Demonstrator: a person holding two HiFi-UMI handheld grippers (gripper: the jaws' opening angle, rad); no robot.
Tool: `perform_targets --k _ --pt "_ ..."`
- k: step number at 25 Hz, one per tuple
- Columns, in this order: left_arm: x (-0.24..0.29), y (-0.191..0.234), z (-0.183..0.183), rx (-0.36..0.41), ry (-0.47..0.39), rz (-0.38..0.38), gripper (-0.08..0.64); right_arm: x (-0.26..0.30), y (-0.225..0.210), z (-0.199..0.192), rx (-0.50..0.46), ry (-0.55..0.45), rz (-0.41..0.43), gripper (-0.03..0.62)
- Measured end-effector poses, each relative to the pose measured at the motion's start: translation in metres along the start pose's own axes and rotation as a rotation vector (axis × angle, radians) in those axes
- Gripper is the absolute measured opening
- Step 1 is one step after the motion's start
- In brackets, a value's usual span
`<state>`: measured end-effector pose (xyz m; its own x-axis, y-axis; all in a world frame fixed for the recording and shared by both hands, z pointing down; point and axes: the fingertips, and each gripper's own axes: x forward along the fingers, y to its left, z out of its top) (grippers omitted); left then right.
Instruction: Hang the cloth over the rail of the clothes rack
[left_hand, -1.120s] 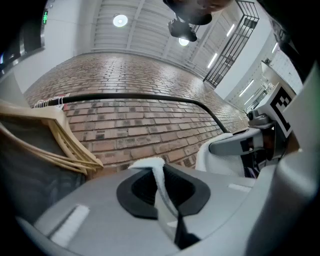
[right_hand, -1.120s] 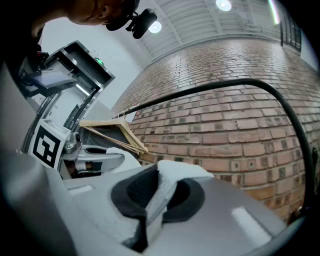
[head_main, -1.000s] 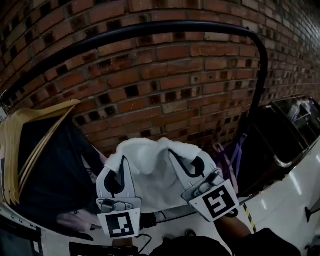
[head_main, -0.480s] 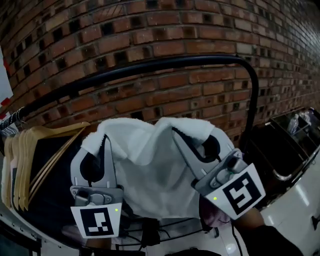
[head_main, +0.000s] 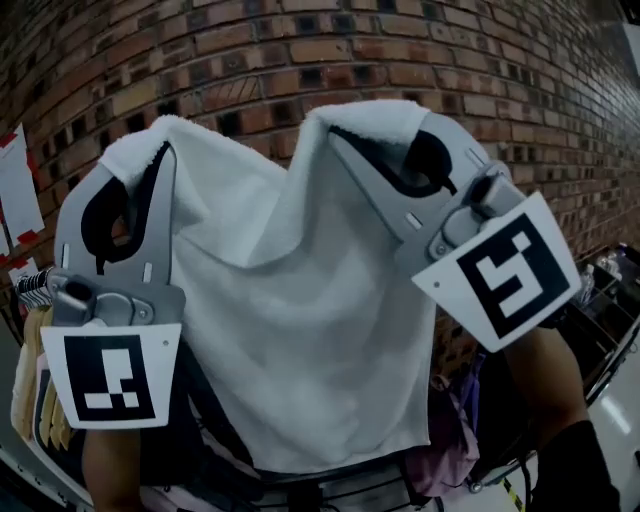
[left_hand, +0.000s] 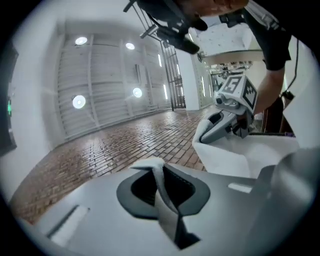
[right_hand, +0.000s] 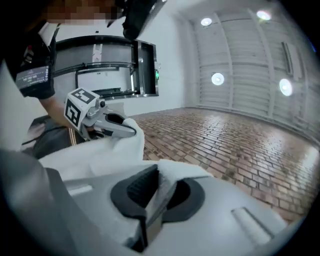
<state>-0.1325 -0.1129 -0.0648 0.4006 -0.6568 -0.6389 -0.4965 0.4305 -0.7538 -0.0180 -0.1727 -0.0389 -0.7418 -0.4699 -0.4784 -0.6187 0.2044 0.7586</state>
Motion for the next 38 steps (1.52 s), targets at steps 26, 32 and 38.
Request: perform_targets --k 26,32,38 --pt "0.017 -0.223 -0.253 -0.044 0.937 -1.536 0.026 0.118 0.129 -0.231 -0.048 0.879 1.052 0.017" --pt "0.018 -0.223 -0.25 -0.251 1.015 -1.503 0.269 0.116 0.132 -0.24 0.017 0.919 1.061 0.249" --pt "0.008 -0.218 -0.255 -0.338 1.081 -1.523 0.394 0.117 0.122 -0.226 0.219 0.836 1.055 0.459"
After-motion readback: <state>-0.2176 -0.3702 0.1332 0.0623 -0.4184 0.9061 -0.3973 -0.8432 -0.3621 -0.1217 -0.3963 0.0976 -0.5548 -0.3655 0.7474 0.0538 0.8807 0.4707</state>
